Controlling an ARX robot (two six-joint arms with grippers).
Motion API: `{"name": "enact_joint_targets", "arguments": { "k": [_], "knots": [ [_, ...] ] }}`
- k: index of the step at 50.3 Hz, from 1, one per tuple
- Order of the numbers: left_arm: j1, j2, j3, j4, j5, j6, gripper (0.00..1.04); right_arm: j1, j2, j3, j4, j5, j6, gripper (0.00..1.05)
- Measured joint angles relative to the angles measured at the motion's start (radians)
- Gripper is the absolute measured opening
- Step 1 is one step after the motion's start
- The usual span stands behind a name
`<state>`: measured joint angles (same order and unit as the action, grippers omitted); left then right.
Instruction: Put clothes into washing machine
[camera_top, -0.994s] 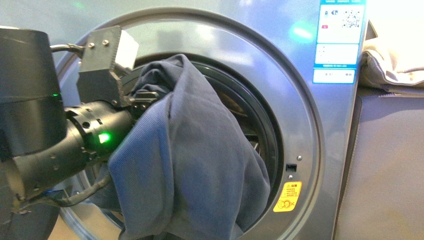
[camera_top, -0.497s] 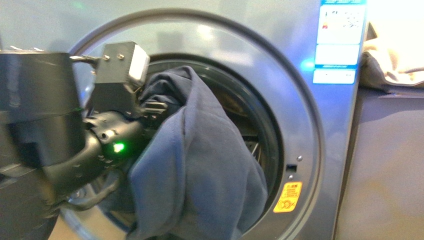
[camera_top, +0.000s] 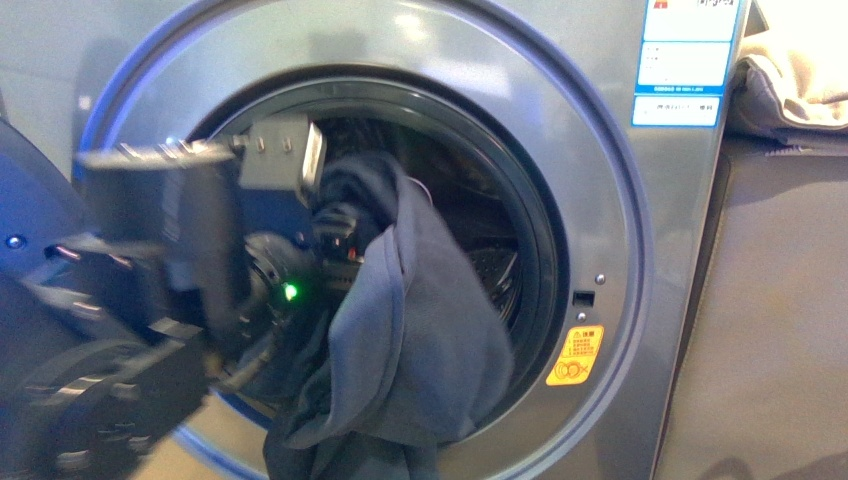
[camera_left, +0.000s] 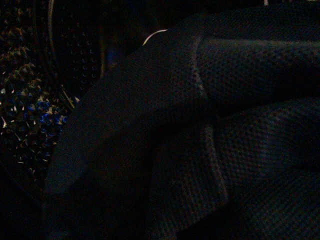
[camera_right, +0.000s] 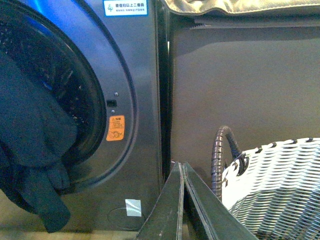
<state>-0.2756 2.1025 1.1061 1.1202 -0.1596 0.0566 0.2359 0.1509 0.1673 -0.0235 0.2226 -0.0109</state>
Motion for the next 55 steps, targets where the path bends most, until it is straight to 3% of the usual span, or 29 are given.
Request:
{"name": "enact_joint_targets", "arguments": {
  "k": [9,13,17,55],
  "knots": [
    [0.023,0.092,0.1,-0.008,-0.035,0.004,0.14,-0.085,-0.039,-0.041,0.004,-0.088,0.0,0.02],
    [0.031,0.129,0.147,-0.011,-0.052,0.013,0.14,-0.178,-0.055,-0.057,0.004,-0.201,0.0,0.02],
    [0.038,0.166,0.194,-0.019,-0.064,0.019,0.14,-0.222,-0.066,-0.069,0.005,-0.211,0.0,0.02],
    [0.063,0.381,0.623,-0.182,-0.094,0.109,0.14,-0.233,-0.145,-0.162,0.02,-0.219,0.001,0.02]
  ]
}}
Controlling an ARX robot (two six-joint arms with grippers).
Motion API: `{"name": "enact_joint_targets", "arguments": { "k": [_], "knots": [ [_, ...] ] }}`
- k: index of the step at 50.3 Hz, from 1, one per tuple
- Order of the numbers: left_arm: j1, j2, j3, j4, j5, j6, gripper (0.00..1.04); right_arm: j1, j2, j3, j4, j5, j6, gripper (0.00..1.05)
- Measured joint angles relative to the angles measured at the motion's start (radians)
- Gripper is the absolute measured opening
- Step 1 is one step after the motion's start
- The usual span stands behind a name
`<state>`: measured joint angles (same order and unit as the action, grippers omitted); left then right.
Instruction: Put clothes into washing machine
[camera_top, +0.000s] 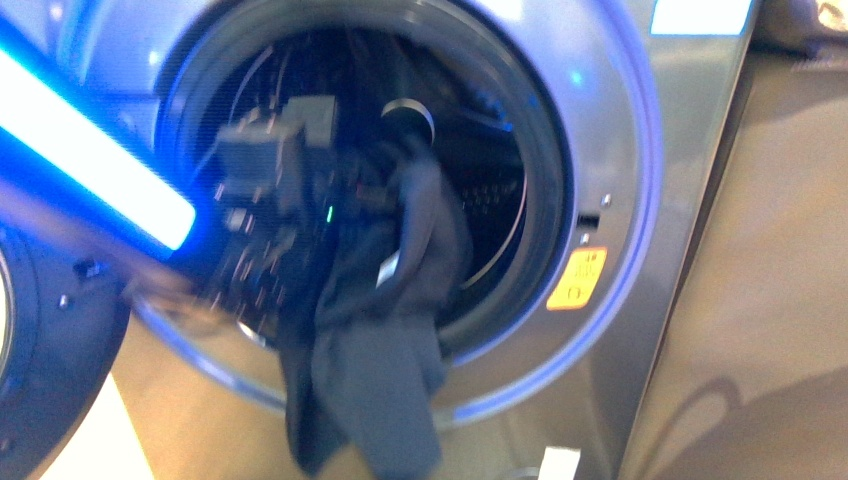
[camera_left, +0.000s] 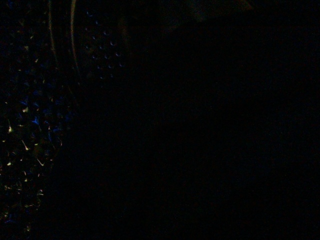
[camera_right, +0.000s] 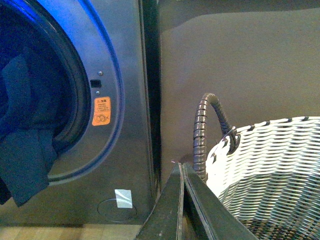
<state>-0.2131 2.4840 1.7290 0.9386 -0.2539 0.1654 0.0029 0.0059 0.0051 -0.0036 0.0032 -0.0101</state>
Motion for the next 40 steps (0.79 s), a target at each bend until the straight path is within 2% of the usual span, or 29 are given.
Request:
{"name": "enact_joint_targets", "arguments": {
  "k": [16,24,35,40],
  "knots": [
    [0.013,0.046,0.179,-0.061,-0.06,-0.008,0.14,0.0,-0.002,0.0,0.0,-0.001,0.0,0.02],
    [0.008,0.059,0.225,-0.108,-0.146,-0.089,0.14,0.0,-0.002,0.0,0.0,-0.001,0.0,0.02],
    [-0.01,0.075,0.272,-0.113,-0.176,-0.135,0.14,0.0,-0.002,0.0,0.0,-0.001,0.0,0.02],
    [-0.022,0.088,0.31,-0.172,-0.183,-0.145,0.14,0.0,-0.002,0.0,0.0,-0.001,0.0,0.02]
  ]
}}
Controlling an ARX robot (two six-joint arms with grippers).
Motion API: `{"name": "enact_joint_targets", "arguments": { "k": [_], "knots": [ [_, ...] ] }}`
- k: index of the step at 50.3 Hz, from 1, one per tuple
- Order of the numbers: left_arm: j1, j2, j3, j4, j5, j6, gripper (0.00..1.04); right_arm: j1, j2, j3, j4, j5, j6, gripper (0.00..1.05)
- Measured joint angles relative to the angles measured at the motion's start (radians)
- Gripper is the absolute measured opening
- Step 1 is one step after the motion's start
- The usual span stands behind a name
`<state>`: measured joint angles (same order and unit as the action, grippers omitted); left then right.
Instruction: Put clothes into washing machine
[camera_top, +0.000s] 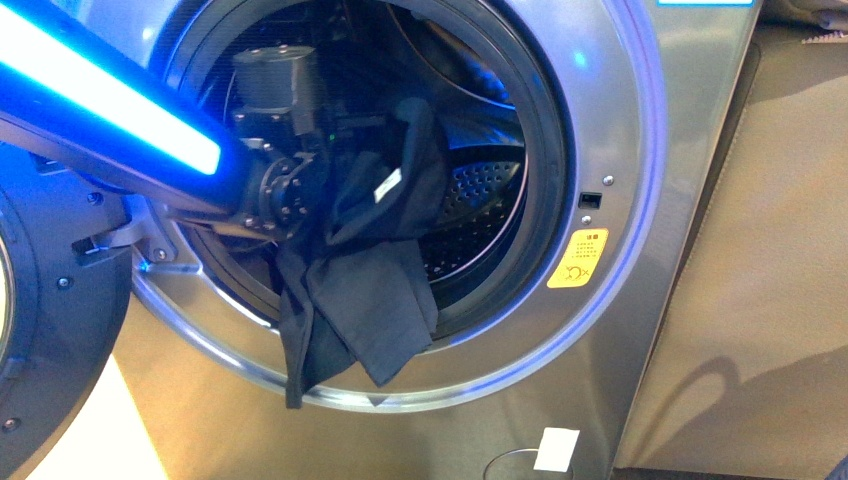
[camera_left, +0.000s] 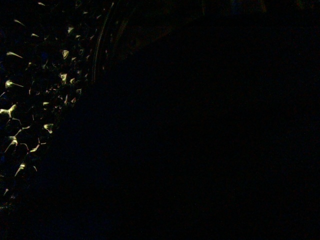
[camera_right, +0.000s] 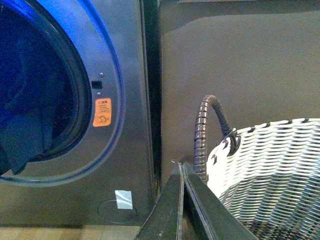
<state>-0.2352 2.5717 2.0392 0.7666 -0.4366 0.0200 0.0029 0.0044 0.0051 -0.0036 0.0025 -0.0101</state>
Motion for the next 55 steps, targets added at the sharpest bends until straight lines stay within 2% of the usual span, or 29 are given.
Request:
{"name": "enact_joint_targets", "arguments": {
  "k": [13,25,36,48,55],
  "knots": [
    [-0.03,0.047,0.066,-0.138,0.018,0.032,0.14,0.0,0.0,0.0,0.0,0.0,0.0,0.02],
    [-0.038,0.124,0.151,-0.185,-0.087,0.08,0.14,0.0,0.0,0.0,0.0,0.0,0.0,0.02],
    [-0.044,0.168,0.24,-0.258,-0.119,0.148,0.14,0.0,0.0,0.0,0.0,0.0,0.0,0.02],
    [-0.051,0.166,0.197,-0.301,-0.078,0.177,0.48,0.0,0.0,0.0,0.0,0.0,0.0,0.02],
    [-0.052,0.137,0.092,-0.289,-0.042,0.179,0.7,0.0,0.0,0.0,0.0,0.0,0.0,0.02]
  ]
}}
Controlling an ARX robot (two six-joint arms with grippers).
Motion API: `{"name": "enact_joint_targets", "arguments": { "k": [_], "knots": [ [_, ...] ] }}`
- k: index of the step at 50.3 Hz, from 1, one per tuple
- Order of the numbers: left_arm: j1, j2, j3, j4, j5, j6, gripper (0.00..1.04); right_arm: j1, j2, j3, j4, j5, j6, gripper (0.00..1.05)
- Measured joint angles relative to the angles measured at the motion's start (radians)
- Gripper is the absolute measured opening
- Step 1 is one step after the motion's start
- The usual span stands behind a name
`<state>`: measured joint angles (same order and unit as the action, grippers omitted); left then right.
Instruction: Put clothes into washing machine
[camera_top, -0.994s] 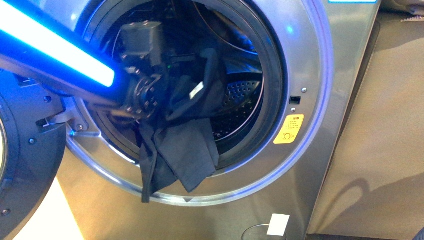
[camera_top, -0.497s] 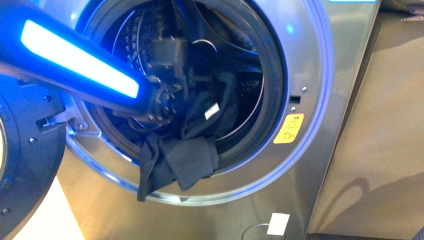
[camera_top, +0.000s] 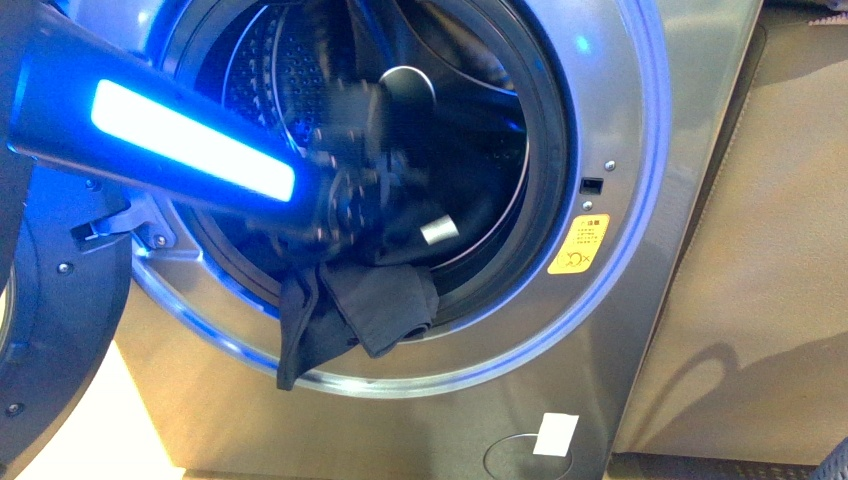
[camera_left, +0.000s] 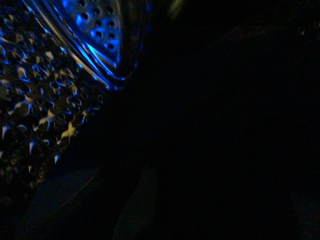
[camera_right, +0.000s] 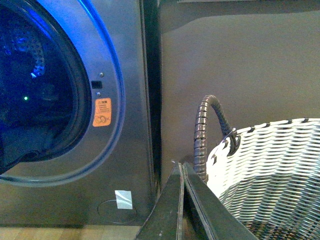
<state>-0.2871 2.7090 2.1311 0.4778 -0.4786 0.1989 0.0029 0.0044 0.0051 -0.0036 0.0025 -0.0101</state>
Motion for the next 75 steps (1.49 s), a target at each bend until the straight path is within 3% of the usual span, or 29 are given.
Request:
{"name": "enact_joint_targets", "arguments": {
  "k": [10,34,41,55,64,67,72,75],
  "knots": [
    [0.006,-0.13,-0.208,0.068,0.04,-0.001,1.0,0.0,0.0,0.0,0.0,0.0,0.0,0.02],
    [-0.019,-0.55,-0.885,0.335,0.182,-0.039,0.98,0.0,0.0,0.0,0.0,0.0,0.0,0.02],
    [-0.03,-0.748,-1.13,0.393,0.277,-0.061,0.98,0.0,0.0,0.0,0.0,0.0,0.0,0.02],
    [0.012,-1.239,-1.502,0.369,0.481,-0.113,0.98,0.0,0.0,0.0,0.0,0.0,0.0,0.02],
    [0.054,-1.623,-1.634,0.228,0.57,-0.117,0.98,0.0,0.0,0.0,0.0,0.0,0.0,0.02],
    [0.056,-1.691,-1.649,0.206,0.553,-0.123,0.98,0.0,0.0,0.0,0.0,0.0,0.0,0.02],
    [0.048,-1.792,-1.666,0.013,0.291,-0.167,0.79,0.0,0.0,0.0,0.0,0.0,0.0,0.02],
    [0.065,-1.826,-1.717,0.009,0.279,-0.178,0.68,0.0,0.0,0.0,0.0,0.0,0.0,0.02]
  ]
}}
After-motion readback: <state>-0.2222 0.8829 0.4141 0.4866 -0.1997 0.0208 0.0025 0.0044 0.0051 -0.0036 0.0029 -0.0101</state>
